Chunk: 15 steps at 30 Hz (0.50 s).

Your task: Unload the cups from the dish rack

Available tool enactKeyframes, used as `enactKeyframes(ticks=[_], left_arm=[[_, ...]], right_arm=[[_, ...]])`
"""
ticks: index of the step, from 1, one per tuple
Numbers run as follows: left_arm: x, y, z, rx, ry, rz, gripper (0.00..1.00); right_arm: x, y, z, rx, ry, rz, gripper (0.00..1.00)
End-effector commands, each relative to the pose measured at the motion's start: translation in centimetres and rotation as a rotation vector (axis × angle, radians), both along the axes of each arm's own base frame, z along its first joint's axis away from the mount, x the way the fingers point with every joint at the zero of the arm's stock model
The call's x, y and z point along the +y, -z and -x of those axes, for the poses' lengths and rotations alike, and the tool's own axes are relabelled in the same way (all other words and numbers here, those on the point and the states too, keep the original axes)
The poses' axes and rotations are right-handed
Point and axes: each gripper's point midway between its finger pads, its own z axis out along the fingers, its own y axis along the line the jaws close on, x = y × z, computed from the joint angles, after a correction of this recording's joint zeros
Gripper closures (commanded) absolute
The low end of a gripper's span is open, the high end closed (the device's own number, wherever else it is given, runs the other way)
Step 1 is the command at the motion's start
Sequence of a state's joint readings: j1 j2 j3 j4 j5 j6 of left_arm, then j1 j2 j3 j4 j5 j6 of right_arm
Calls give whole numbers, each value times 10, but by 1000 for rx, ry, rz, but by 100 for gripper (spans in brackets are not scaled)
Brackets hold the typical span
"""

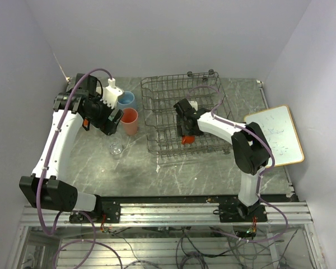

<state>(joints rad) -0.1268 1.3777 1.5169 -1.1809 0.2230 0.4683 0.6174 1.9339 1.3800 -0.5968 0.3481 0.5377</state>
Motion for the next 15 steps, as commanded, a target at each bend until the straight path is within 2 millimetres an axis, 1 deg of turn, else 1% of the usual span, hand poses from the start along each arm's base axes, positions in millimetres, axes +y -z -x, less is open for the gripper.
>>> enactKeyframes(ticks=[1,6,10,15], left_arm=[[-3,-14,8,-19,17,29,1],[-2,-15,5,-38,16,27,0],[-4,-19,4,-57,22,37,0],[-8,-23,4,-75,37,57,1]], right_arm=[[1,-1,-2,-11,11,-21,36],[2,-9,-2,-23,12,-39,56],[3,-20,-5,-41,9,-42,73],[8,-47,-12,-84,1,-74,79]])
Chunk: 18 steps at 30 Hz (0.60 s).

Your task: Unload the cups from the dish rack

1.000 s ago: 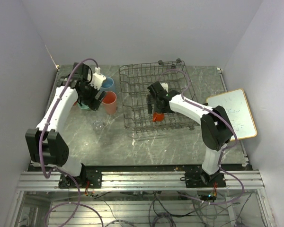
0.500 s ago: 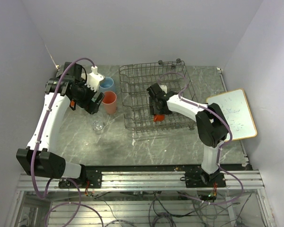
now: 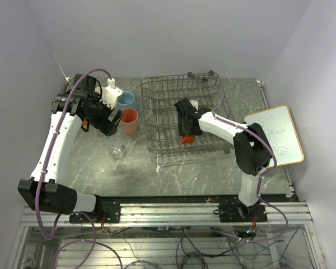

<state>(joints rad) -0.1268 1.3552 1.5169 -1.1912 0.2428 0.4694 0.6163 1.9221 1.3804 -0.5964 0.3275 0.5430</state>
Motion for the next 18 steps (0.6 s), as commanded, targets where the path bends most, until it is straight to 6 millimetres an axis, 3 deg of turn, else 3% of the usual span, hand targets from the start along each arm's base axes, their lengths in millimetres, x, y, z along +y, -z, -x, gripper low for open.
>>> enactKeyframes(ticks=[1,11,15,18], left_arm=[[-7,-19,-2,-72,31,43,0],[-25,-33,-3,-167,100,135,1],[-36,-27,2,-162,123,197,0],[-46,-22,7,-151,146,253,0]], right_arm=[[7,-50,-13,-93,1,-62,80],[36,-112,-18,-162,-50,-241,82],[63,-137,-13,-168,-81,-414,82],[99,-159,0,-135,-158,-631,82]])
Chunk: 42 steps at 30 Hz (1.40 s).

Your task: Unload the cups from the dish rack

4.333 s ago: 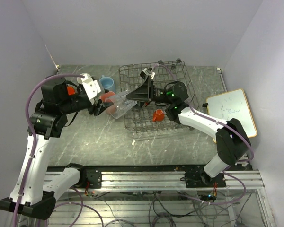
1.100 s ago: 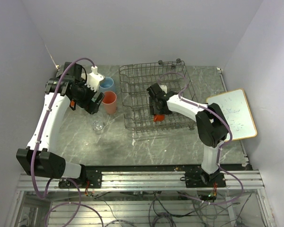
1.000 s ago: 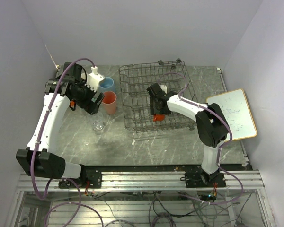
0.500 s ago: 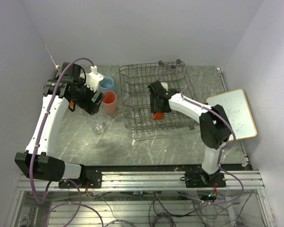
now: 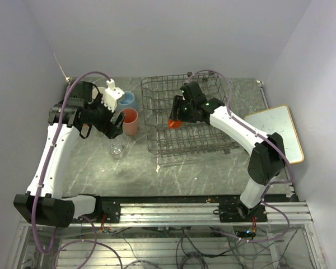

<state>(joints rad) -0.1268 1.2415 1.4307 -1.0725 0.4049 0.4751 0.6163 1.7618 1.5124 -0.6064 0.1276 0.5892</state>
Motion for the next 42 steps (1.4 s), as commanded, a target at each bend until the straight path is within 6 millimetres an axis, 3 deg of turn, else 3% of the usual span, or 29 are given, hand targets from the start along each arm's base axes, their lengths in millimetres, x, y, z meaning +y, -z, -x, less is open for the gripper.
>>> enactKeyframes(ticks=[1,6,10,15,21,29,36,42], left_arm=[[-21,-1,2,-12,59,115,0],[-30,-2,10,-15,122,149,2],[-38,-11,16,-66,175,188,3],[-52,-23,26,-92,231,275,6],[-71,-48,35,-161,294,410,8],[-82,-75,46,-170,314,516,13],[-86,-87,52,-174,319,563,27],[-87,-85,55,-152,330,578,55]], right_arm=[[58,-57,15,-9,-131,-373,82],[104,-94,47,56,-336,-683,82],[124,-112,79,148,-493,-901,83],[123,-135,112,222,-584,-1107,83],[116,-164,138,256,-651,-1311,83],[121,-194,152,296,-689,-1461,84],[133,-211,166,314,-740,-1520,85],[142,-215,173,329,-741,-1538,87]])
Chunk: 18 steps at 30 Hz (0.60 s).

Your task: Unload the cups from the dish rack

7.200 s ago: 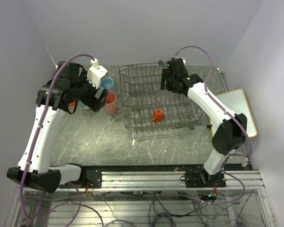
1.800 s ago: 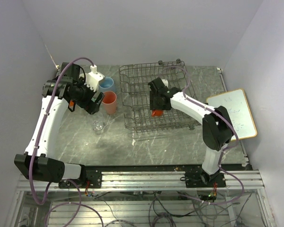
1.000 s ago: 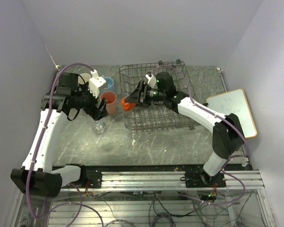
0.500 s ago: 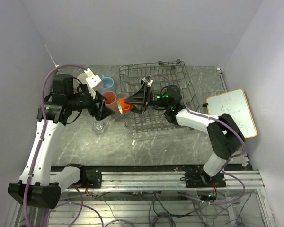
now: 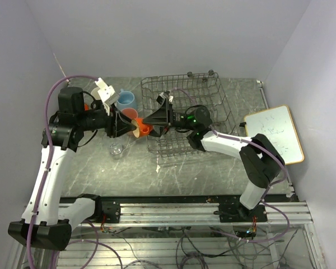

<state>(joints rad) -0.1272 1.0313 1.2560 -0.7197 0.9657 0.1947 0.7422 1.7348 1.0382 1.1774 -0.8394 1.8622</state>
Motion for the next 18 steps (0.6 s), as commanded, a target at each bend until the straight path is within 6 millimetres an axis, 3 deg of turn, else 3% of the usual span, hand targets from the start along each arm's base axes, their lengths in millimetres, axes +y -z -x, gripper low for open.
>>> enactKeyframes(ticks=[1,8,11,14,18], left_arm=[[-5,-10,5,-23,34,35,58],[-2,0,7,-6,29,4,65],[1,8,7,0,26,-20,74],[7,22,7,11,10,-71,90],[24,54,3,47,-45,-206,93]], right_arm=[[4,-26,6,-38,1,-84,87],[17,-20,10,-13,-12,-82,88],[21,-12,11,-2,-18,-70,84],[20,0,9,20,-19,-47,70],[12,26,-10,50,35,40,44]])
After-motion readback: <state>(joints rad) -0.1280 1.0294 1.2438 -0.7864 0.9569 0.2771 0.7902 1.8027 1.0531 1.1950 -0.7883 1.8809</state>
